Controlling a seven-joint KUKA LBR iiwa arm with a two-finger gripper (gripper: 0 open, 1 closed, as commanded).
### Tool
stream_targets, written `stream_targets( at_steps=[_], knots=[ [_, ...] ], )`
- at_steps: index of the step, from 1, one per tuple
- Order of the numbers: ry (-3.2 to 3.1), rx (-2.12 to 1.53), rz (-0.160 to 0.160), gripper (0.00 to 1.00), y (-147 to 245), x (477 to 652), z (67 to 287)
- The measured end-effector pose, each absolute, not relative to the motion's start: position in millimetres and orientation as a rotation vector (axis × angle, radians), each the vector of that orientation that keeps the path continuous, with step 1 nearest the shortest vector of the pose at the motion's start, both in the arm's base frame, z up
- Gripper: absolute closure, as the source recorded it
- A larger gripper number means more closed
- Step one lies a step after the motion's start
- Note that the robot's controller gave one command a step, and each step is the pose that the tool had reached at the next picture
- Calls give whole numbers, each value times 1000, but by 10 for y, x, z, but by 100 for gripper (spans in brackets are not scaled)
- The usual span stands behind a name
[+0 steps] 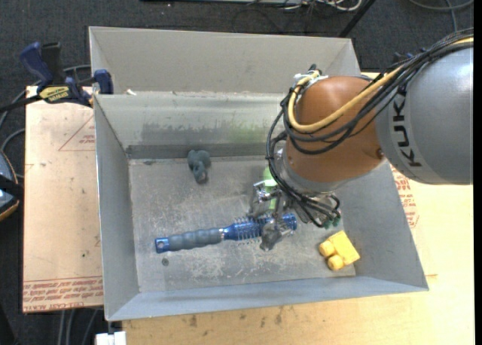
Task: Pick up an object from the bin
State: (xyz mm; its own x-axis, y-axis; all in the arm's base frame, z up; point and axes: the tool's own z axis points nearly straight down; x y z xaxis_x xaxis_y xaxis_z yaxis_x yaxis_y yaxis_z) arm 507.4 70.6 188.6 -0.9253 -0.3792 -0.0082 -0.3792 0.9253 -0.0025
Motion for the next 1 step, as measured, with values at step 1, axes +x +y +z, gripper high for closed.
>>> stream_targets(
  at_steps=[1],
  knots=[
    [2958,-1039,-2,100,309,5715,2765]
  ],
)
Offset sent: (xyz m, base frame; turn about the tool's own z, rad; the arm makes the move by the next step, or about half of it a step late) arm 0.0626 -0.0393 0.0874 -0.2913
